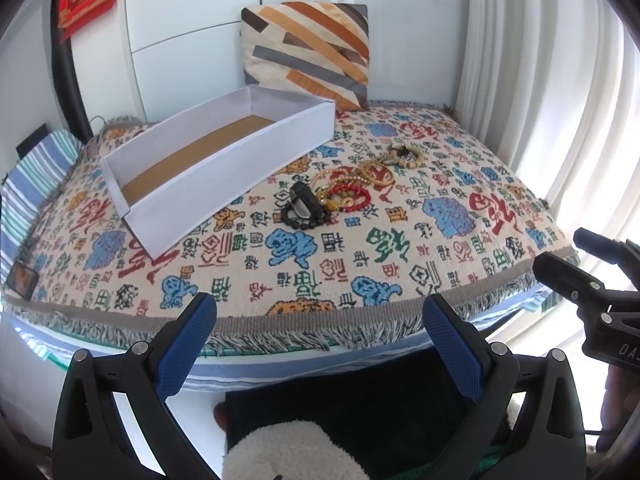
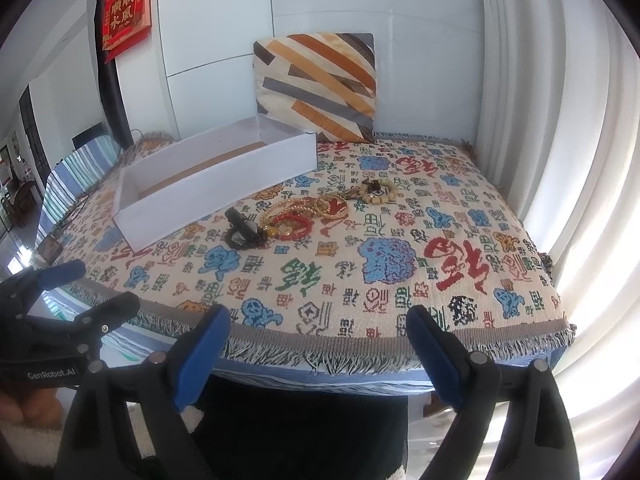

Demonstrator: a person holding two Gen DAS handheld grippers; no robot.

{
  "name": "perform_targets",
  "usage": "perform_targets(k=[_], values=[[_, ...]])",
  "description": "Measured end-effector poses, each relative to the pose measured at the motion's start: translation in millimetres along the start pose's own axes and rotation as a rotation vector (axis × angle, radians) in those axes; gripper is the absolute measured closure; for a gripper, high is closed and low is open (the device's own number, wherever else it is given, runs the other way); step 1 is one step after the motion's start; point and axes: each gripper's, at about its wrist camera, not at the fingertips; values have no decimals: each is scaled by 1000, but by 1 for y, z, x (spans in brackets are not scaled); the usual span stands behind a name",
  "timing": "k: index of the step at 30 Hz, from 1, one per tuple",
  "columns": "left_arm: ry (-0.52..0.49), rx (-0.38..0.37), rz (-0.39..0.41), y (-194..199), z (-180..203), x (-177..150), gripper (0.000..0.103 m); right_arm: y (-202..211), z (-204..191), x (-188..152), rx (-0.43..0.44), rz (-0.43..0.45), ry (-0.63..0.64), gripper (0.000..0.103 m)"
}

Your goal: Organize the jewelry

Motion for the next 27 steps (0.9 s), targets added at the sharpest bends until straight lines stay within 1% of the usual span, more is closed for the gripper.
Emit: perform_targets(k=[27], values=[[-2, 3, -1, -1, -3, -2, 1, 0, 4, -2, 4, 2, -7, 11]])
Point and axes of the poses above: each gripper's, at about its wrist camera, not at the fingertips, and y roughly against the way its jaws point, z to its right, x to its top, and after that the axes turned 9 degrees about y, right-handed
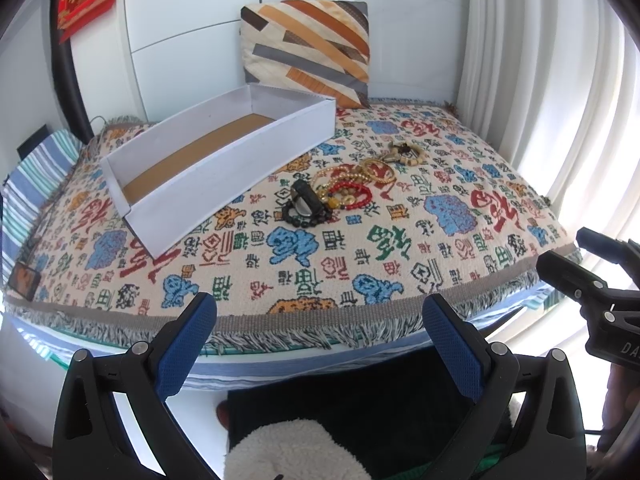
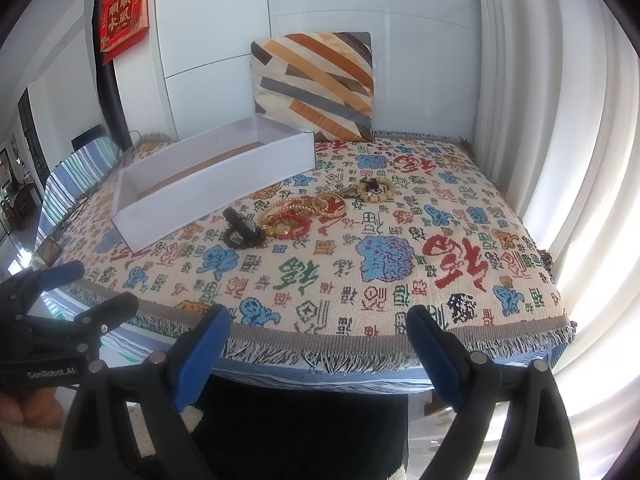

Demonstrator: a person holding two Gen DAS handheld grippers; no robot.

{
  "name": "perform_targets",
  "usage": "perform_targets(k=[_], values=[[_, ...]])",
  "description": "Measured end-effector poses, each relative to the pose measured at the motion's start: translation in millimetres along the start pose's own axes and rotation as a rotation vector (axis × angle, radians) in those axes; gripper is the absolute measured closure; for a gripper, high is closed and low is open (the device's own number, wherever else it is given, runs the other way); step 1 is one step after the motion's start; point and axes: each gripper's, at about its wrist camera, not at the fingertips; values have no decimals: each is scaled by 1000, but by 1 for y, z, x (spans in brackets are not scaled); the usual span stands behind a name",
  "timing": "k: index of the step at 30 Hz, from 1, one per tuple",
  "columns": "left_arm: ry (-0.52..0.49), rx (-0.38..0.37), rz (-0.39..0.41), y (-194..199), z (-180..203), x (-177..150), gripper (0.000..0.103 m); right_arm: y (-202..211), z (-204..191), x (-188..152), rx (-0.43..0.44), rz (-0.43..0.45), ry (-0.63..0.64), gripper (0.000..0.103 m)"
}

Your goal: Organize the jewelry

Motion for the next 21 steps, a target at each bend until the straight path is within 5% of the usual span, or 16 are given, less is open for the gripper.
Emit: perform_targets(k=[21], values=[[-3, 2, -2, 0, 1, 1, 1, 1, 1, 1, -1, 1, -5, 11]])
Point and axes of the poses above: each gripper's, at about its wrist camera, not at the fingertips, and y roughly against the way its jaws point, z to its right, x to its top, and after that the axes turned 9 degrees about y, right-handed
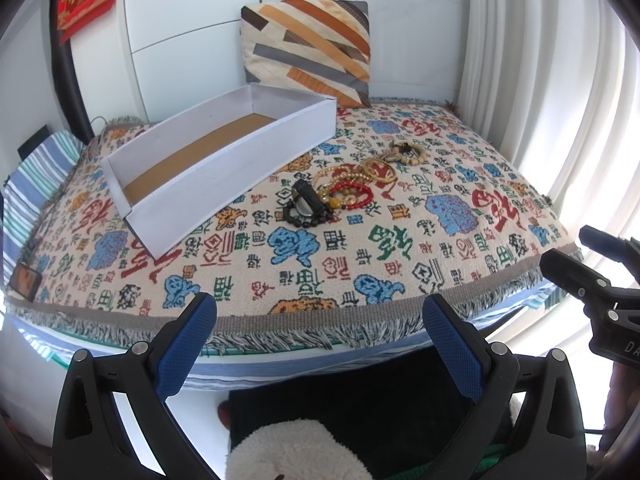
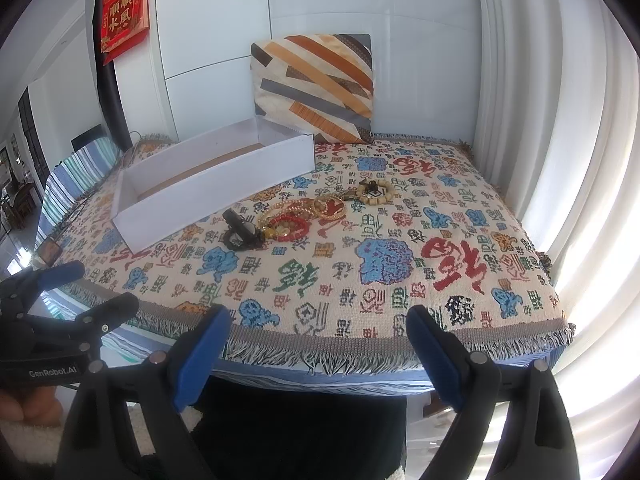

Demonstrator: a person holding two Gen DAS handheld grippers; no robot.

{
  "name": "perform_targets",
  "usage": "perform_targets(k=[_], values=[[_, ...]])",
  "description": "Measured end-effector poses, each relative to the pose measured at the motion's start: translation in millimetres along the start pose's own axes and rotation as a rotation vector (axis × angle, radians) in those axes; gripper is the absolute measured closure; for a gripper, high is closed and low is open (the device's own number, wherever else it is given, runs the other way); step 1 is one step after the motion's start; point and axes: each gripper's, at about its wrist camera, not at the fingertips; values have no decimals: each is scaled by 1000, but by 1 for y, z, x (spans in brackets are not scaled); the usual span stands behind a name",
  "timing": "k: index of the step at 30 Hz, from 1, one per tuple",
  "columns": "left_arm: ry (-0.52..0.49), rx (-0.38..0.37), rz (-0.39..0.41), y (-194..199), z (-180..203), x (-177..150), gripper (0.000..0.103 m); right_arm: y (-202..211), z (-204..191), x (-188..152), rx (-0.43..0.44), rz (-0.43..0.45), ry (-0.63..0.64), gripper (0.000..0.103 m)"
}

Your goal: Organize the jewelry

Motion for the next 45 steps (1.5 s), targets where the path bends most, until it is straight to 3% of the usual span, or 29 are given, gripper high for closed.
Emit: perform_targets(k=[45], values=[[-11, 28, -18, -1, 2, -3, 1, 0, 0, -2, 2, 7, -1, 11]])
Point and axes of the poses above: each gripper's, at about its wrist camera, not at the fingertips, and y roughly against the way its jaws point, z to its right, x to its top, and after that the axes turned 9 degrees about y, right-handed
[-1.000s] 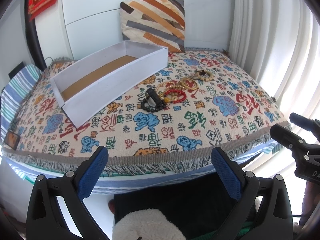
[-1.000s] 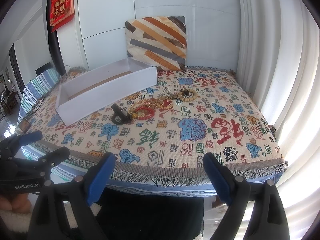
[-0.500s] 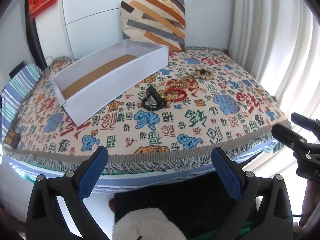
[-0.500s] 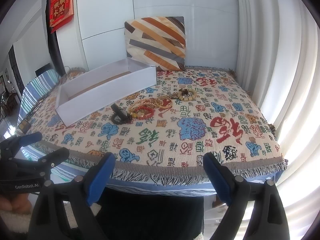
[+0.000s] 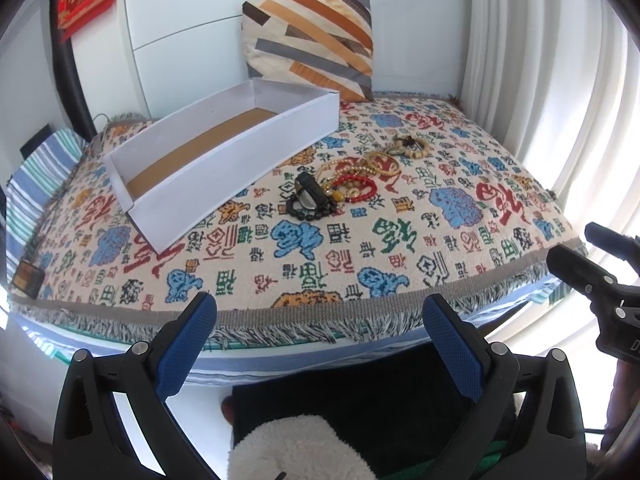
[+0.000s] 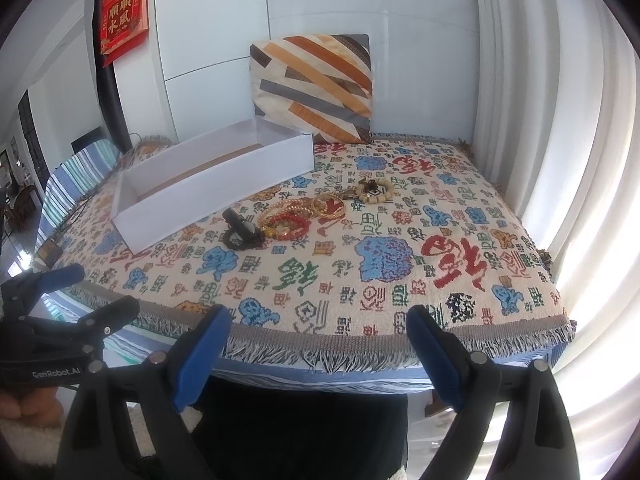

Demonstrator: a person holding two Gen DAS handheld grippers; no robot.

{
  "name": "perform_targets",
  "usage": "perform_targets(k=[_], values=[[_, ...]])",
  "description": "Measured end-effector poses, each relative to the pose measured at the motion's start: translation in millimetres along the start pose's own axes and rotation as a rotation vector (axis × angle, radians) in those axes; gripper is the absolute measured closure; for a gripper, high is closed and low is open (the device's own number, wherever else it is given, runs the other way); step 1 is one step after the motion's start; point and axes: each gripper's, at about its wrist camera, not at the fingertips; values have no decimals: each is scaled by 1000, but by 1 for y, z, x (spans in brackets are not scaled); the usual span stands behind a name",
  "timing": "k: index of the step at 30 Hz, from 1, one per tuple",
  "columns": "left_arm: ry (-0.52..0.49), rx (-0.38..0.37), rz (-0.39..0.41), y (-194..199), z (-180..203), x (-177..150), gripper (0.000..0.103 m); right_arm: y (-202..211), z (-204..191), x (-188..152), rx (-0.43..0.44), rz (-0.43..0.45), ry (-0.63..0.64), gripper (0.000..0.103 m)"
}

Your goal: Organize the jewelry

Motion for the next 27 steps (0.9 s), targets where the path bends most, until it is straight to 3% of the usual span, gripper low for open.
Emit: perform_targets(k=[27], values=[[-45, 4, -24, 0, 5, 0, 1, -1, -3, -2, 11, -3, 0, 11]])
Point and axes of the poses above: each gripper's, at about its wrist camera, not at the fingertips, and y roughly against the way its jaws point, z to its right, x to its top, and after that the axes turned 9 degrees about y, right-handed
